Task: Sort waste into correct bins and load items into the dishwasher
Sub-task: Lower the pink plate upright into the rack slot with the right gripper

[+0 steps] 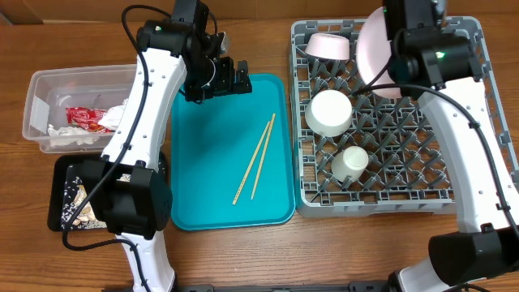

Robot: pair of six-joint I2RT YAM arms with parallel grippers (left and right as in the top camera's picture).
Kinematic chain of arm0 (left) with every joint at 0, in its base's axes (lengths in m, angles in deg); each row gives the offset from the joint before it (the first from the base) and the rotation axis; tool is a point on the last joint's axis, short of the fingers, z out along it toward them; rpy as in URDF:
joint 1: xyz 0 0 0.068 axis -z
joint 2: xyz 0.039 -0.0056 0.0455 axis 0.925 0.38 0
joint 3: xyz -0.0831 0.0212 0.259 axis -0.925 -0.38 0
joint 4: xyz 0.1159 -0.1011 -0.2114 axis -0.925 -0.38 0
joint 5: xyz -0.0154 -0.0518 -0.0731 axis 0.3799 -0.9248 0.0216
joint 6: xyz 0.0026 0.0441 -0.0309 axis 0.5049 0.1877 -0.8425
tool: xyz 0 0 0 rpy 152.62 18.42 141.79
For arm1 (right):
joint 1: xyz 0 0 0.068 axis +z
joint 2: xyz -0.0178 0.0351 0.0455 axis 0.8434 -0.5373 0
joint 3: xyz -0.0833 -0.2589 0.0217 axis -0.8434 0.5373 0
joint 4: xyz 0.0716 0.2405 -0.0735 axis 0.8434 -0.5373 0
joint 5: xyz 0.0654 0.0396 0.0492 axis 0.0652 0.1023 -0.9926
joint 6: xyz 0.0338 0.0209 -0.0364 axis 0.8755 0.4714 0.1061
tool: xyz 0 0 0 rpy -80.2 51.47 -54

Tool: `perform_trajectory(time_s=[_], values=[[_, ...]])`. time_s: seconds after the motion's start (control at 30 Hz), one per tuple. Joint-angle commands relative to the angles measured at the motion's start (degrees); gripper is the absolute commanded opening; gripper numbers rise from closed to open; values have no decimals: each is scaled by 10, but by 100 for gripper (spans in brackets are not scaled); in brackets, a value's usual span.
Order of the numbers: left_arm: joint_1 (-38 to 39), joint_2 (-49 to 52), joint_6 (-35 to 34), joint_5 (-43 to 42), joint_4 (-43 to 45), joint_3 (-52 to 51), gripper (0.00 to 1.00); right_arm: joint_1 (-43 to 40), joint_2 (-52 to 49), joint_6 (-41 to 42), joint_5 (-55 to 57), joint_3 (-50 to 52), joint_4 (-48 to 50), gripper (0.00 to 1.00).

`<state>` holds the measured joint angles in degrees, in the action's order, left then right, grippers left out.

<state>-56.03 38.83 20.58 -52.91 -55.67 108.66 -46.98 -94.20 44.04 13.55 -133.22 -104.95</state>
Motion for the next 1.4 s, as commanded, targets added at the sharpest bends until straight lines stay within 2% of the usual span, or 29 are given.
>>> perform_trajectory(time_s=[0.0, 0.3, 0.47, 0.57, 1.0, 1.37], values=[[-1, -23, 9, 4, 1, 14, 100, -6, 7, -38, 24, -7, 8, 4], [-1, -23, 9, 4, 1, 14, 100, -6, -13, -82, 24, -7, 15, 4], [-1, -23, 9, 4, 1, 14, 100, -6, -42, -150, 56, -1, 44, 4], [-1, -23, 9, 4, 1, 14, 100, -6, -55, -136, 84, 0, 50, 4], [-1, -23, 8, 4, 1, 14, 100, -6, -76, -75, 84, 1, 46, 4], [-1, -23, 9, 4, 1, 14, 100, -6, -118, -68, 62, 1, 45, 4]])
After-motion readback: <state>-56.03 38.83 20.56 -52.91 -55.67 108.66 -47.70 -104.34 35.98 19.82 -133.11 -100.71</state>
